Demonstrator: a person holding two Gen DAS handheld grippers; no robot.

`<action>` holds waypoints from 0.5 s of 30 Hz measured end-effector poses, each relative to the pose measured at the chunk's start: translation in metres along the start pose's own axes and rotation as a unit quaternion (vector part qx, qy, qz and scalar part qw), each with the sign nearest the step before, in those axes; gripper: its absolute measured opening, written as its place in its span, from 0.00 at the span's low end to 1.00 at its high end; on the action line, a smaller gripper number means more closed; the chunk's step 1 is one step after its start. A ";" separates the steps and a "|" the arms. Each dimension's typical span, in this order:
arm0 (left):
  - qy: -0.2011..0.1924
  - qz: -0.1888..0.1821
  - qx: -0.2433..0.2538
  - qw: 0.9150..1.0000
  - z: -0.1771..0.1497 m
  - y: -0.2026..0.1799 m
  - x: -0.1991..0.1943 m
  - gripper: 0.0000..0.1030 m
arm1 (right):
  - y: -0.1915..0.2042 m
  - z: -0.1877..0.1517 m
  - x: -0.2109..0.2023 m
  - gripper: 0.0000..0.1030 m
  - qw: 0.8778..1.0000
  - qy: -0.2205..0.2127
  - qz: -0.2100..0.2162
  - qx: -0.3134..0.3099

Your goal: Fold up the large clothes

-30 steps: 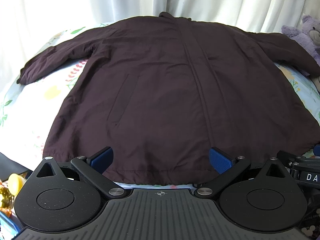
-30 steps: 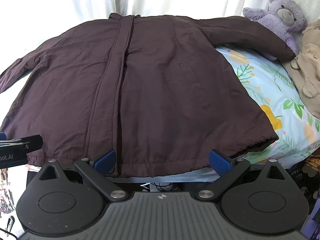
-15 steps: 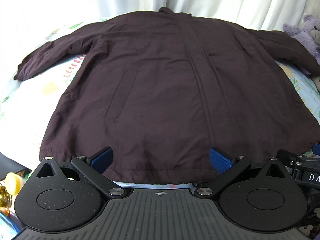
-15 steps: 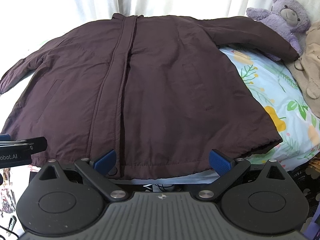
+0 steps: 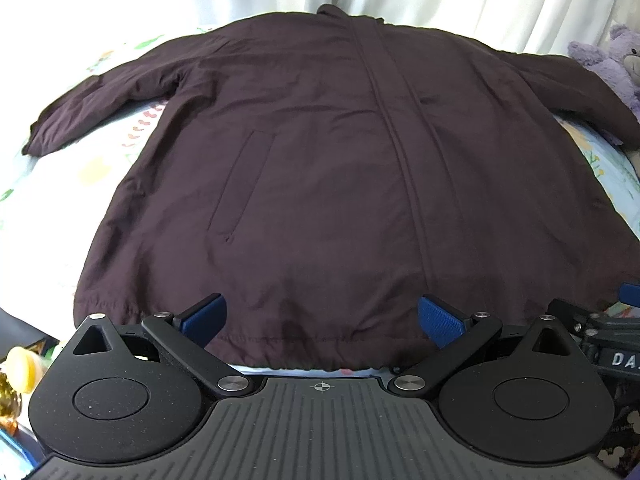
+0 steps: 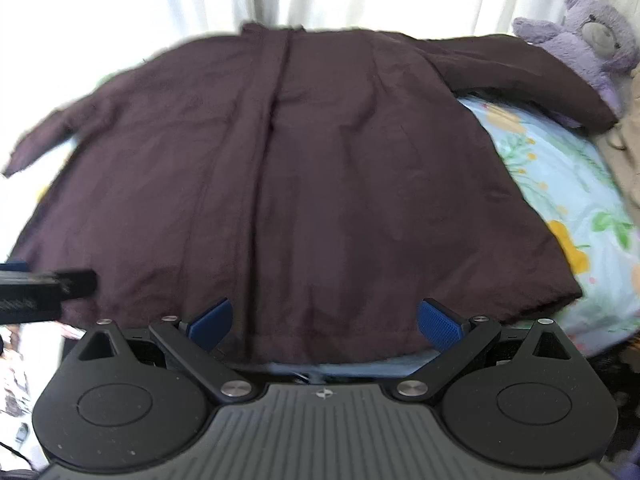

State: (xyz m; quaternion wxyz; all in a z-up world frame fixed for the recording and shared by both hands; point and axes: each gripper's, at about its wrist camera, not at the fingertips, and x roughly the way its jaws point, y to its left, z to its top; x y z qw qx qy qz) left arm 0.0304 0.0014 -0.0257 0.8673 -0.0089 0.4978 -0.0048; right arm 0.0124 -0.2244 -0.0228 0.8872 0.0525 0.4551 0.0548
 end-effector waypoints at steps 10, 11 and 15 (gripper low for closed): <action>-0.045 -0.034 -0.066 0.996 0.044 0.016 0.007 1.00 | -0.116 0.081 0.003 0.96 0.965 -0.184 0.112 0.153; -0.051 -0.042 -0.075 0.995 0.053 0.018 0.012 1.00 | -0.142 0.092 0.012 0.96 0.955 -0.198 0.107 0.192; -0.079 -0.041 -0.091 0.992 0.091 0.015 0.041 1.00 | -0.266 0.119 0.060 0.78 0.893 -0.234 0.099 0.372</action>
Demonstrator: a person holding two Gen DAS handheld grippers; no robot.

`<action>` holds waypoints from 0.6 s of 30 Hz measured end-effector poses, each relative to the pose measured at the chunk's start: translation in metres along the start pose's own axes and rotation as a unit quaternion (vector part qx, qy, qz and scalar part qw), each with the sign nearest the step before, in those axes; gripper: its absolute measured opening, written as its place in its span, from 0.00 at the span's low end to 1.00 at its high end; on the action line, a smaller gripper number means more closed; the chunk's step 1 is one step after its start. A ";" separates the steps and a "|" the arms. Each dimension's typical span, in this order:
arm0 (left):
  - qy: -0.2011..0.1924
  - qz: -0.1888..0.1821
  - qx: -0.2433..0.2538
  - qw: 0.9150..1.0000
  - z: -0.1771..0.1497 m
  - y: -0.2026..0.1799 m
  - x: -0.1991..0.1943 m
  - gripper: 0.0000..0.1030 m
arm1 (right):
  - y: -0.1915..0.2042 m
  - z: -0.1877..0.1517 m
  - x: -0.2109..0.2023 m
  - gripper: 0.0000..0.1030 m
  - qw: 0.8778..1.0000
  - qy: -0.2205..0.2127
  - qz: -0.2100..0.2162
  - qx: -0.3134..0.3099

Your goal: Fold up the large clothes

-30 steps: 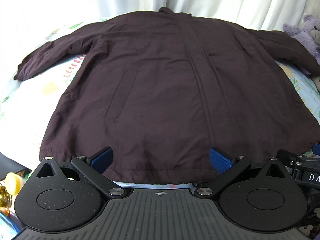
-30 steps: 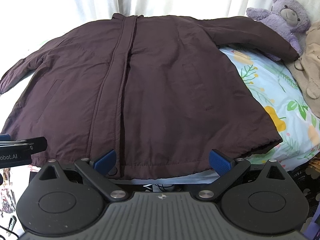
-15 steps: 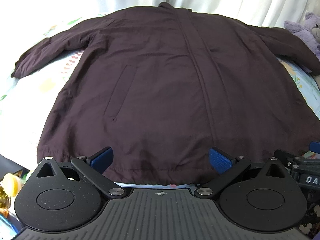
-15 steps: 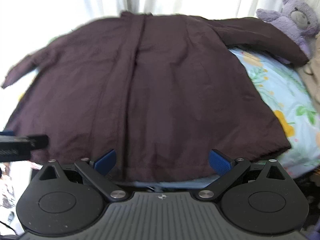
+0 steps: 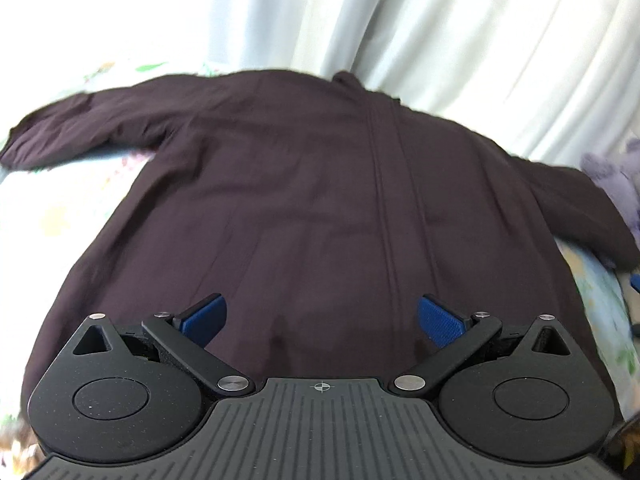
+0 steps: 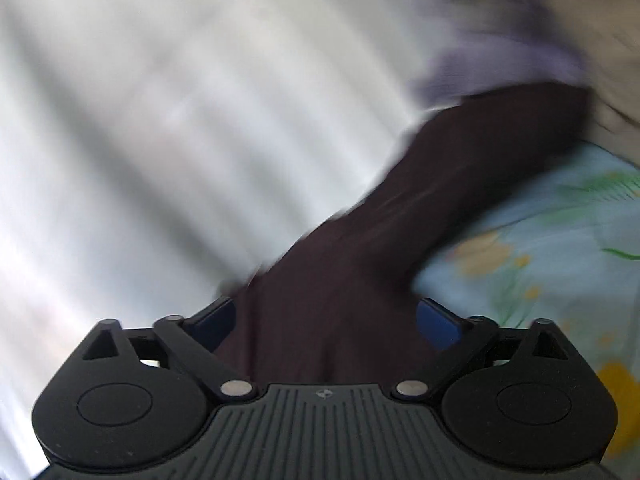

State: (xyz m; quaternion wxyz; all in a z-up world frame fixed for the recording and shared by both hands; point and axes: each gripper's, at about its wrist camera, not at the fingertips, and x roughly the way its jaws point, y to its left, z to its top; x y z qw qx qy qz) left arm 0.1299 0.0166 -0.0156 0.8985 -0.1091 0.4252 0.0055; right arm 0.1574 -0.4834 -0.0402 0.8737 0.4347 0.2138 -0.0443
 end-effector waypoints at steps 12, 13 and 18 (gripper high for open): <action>0.032 0.084 0.000 0.996 0.025 -0.007 0.124 1.00 | -0.161 0.109 0.084 0.40 0.960 -0.125 -0.055 0.246; 0.032 0.091 0.001 0.995 0.024 -0.005 0.129 1.00 | -0.160 0.110 0.086 0.30 0.958 -0.123 -0.057 0.253; 0.028 0.087 -0.032 0.995 0.021 0.013 0.140 1.00 | -0.075 0.117 0.074 0.12 0.982 -0.150 -0.094 0.071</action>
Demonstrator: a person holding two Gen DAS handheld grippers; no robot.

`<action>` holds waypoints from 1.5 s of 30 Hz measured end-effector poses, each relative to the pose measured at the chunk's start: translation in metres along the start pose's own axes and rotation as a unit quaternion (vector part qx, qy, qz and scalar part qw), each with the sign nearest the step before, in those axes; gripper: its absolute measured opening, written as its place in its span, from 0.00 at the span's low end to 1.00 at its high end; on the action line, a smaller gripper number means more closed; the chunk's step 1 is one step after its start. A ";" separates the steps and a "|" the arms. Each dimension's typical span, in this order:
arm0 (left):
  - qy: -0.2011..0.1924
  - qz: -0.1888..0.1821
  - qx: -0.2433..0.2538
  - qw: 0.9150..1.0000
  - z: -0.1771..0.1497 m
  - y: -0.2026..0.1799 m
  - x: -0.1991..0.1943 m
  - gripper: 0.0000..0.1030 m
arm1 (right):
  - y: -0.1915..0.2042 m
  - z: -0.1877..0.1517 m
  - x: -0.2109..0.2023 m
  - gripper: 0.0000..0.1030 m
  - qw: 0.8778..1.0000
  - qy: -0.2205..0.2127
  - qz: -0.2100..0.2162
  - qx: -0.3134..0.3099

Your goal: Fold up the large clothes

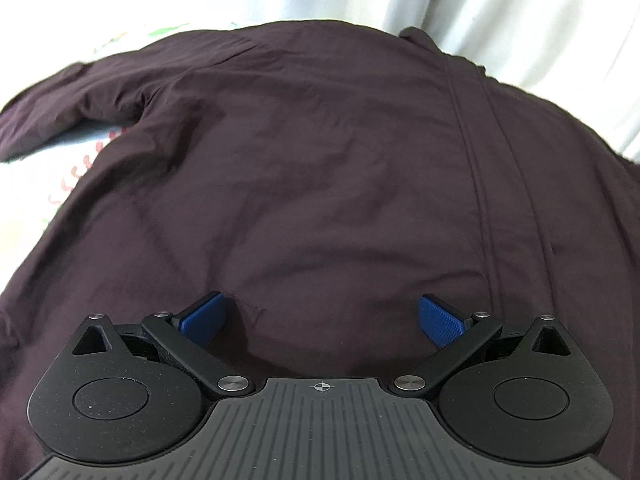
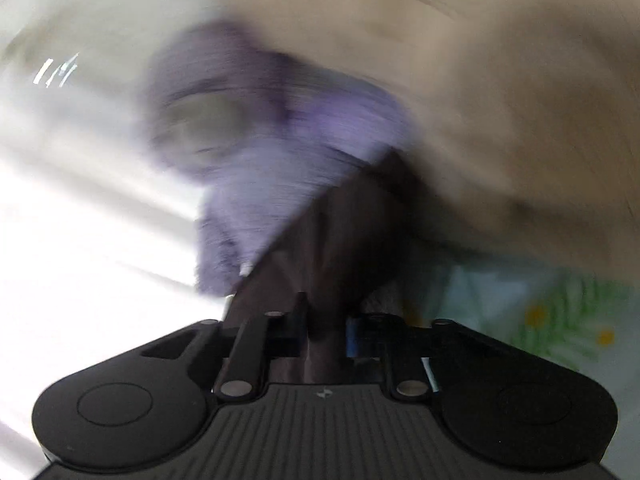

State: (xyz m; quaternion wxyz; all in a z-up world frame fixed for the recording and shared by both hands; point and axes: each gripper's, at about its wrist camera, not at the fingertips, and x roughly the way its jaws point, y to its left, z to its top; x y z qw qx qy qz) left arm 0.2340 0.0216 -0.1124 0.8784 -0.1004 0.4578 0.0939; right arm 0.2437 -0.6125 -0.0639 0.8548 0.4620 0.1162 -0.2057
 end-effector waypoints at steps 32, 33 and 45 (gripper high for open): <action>0.050 -0.261 -0.134 0.955 0.120 -0.006 0.077 0.79 | 0.135 -0.237 -0.013 0.45 0.890 0.330 0.204 -0.241; 0.058 -0.262 -0.143 0.953 0.120 -0.008 0.085 0.69 | 0.130 -0.235 -0.014 0.45 0.891 0.329 0.202 -0.237; -0.015 -0.272 -0.126 0.954 0.144 -0.008 0.081 0.25 | 0.105 -0.221 0.023 0.46 0.922 0.335 0.144 -0.128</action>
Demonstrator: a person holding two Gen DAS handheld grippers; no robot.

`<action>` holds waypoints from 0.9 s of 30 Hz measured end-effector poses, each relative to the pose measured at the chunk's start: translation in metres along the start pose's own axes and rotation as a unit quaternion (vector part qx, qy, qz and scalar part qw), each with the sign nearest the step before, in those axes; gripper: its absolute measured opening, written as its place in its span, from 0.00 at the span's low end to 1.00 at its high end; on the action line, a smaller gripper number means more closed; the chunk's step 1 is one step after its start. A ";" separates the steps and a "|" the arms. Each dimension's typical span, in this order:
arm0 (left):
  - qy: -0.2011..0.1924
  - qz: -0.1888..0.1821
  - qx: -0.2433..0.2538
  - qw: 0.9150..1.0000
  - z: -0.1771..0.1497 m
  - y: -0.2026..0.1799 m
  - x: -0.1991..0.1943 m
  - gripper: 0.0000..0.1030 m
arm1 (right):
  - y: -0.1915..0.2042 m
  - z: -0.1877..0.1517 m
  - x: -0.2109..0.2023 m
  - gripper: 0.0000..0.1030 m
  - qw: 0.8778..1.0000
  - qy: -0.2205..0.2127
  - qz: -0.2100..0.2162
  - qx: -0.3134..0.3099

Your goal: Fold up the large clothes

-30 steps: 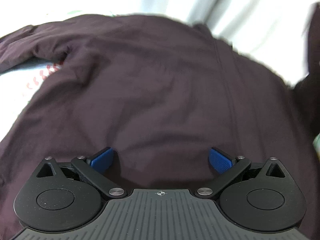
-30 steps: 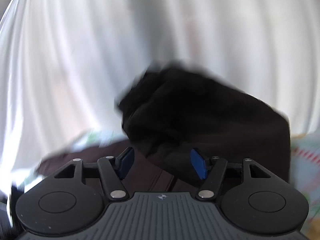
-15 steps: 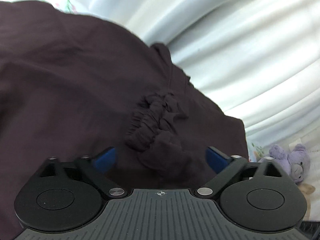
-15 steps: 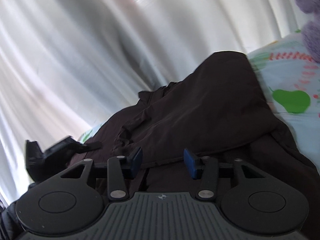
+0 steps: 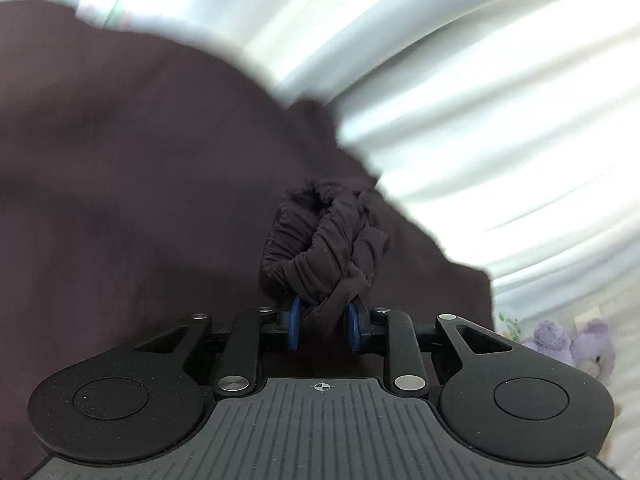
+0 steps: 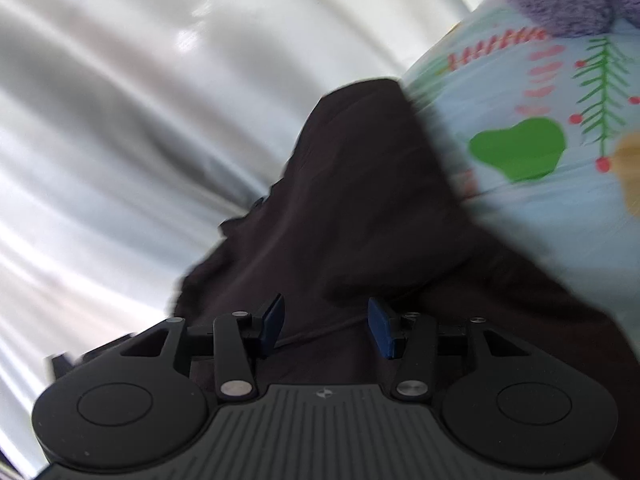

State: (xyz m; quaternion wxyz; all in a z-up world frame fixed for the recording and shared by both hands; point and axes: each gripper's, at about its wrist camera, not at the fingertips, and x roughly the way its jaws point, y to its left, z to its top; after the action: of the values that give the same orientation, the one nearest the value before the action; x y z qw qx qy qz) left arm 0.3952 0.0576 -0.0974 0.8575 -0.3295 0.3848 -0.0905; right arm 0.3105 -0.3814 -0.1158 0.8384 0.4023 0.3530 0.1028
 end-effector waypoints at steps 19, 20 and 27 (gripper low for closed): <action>-0.067 0.065 0.076 0.993 0.005 0.012 -0.016 0.63 | 0.053 0.022 0.011 0.25 0.967 -0.076 -0.124 -0.209; -0.084 0.065 0.077 0.991 0.010 0.006 -0.018 0.66 | 0.060 0.026 0.027 0.25 0.966 -0.071 -0.120 -0.218; -0.080 0.087 0.215 0.969 0.011 -0.068 0.071 0.73 | 0.097 0.040 0.152 0.24 0.950 -0.027 -0.106 -0.293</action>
State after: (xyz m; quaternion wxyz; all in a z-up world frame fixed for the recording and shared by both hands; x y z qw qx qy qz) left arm 0.4591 -0.0176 -0.0917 0.9407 -0.1084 0.3138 -0.0697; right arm 0.4589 -0.2728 -0.1034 0.9348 0.1016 0.3248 0.1018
